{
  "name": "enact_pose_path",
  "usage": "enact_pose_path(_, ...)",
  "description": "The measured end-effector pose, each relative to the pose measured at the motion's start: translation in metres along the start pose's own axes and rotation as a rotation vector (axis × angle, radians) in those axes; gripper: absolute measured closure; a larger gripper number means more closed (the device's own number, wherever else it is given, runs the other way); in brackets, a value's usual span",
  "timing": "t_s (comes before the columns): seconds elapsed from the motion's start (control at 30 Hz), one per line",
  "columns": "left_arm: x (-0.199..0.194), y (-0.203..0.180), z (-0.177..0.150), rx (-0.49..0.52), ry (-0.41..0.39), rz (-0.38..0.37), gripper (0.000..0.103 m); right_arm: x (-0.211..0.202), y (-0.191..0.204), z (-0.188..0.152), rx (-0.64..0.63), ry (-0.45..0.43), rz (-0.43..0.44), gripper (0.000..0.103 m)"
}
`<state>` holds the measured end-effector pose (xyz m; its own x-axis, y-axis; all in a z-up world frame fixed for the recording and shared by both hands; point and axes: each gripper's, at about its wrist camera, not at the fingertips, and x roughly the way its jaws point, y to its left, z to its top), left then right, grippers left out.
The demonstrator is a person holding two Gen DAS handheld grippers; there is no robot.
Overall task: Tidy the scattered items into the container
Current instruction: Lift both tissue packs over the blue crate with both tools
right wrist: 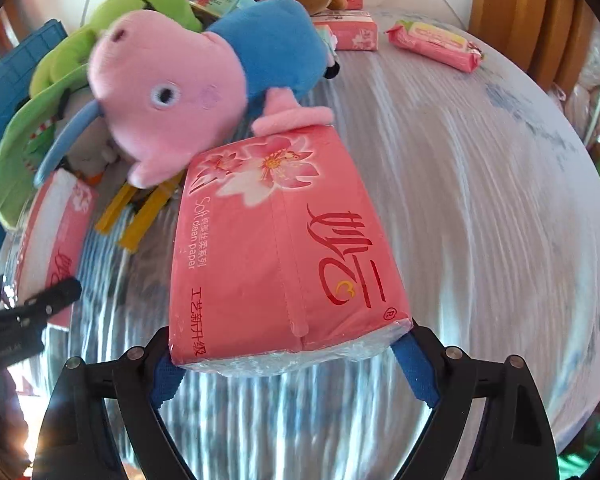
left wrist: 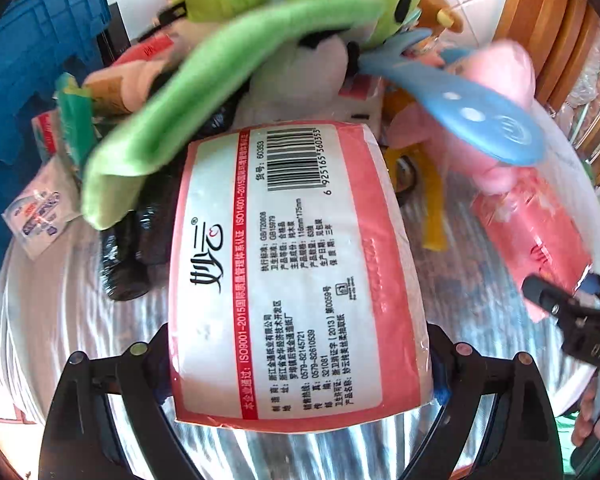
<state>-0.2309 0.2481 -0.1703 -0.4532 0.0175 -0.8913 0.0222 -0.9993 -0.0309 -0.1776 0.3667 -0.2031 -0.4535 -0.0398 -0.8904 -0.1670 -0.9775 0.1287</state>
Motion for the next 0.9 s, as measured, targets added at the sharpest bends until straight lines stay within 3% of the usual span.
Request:
enact_pose_path(0.2, -0.041, 0.006, -0.005, 0.042, -0.059, -0.004, 0.011, -0.047, 0.017, -0.013, -0.029, -0.089, -0.015, 0.016)
enact_pose_path(0.27, -0.036, -0.004, 0.004, 0.051, -0.067, -0.011, 0.011, -0.052, 0.021, -0.014, -0.023, -0.085, -0.033, 0.017)
enact_pose_path(0.33, -0.051, 0.0, -0.017, 0.063, -0.089, -0.023, 0.011, -0.056, 0.023, -0.017, -0.002, -0.089, -0.037, 0.018)
enact_pose_path(0.47, -0.072, 0.007, -0.006, 0.097, -0.152, -0.04, 0.011, -0.075, 0.032, -0.013, 0.01, -0.147, -0.049, 0.018)
enact_pose_path(0.63, -0.102, 0.048, -0.011, 0.147, -0.239, -0.075, 0.011, -0.104, 0.073, -0.009, -0.001, -0.248, -0.09, 0.018)
enact_pose_path(0.9, -0.147, 0.148, -0.022, 0.18, -0.342, -0.109, 0.011, -0.149, 0.194, -0.01, -0.01, -0.382, -0.13, 0.018)
